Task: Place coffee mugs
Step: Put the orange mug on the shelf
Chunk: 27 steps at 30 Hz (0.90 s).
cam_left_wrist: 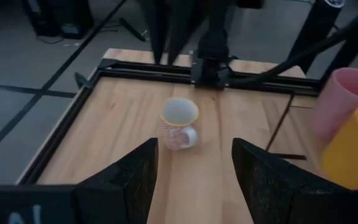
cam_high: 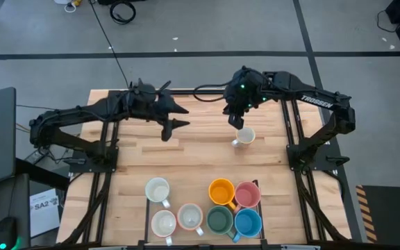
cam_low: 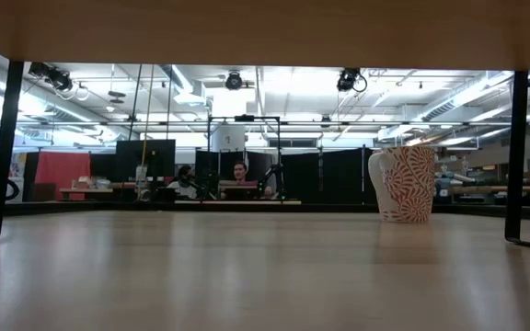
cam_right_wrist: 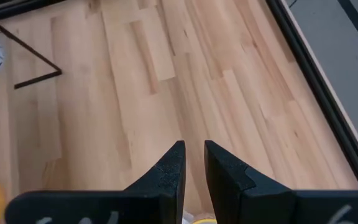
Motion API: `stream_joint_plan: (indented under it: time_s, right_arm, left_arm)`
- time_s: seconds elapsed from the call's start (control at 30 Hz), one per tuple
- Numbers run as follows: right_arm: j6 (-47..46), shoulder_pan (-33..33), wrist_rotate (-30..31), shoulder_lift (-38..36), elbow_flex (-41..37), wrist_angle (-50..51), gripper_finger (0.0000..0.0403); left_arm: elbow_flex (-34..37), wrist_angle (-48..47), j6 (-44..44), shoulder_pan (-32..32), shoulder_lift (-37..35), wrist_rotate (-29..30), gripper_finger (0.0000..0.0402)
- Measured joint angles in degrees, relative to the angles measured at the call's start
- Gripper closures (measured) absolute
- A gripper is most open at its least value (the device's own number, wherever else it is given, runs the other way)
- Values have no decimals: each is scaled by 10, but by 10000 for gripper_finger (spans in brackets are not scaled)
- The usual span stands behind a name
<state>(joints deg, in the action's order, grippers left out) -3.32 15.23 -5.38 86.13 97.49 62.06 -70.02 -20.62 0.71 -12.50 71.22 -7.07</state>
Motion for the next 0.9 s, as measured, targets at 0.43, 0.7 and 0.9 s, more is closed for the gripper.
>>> stream_joint_plan:
  time_s: [0.43,0.7,0.9]
  right_arm:
    - [-34,19,29,0,0,26,286]
    - [-69,63,63,-1,-15,126,231]
    - [-107,89,9,0,-98,156,231]
  left_arm:
    - [0,-12,0,-36,0,0,189]
    - [0,-12,0,-41,0,0,189]
    - [0,-12,0,-41,0,0,189]
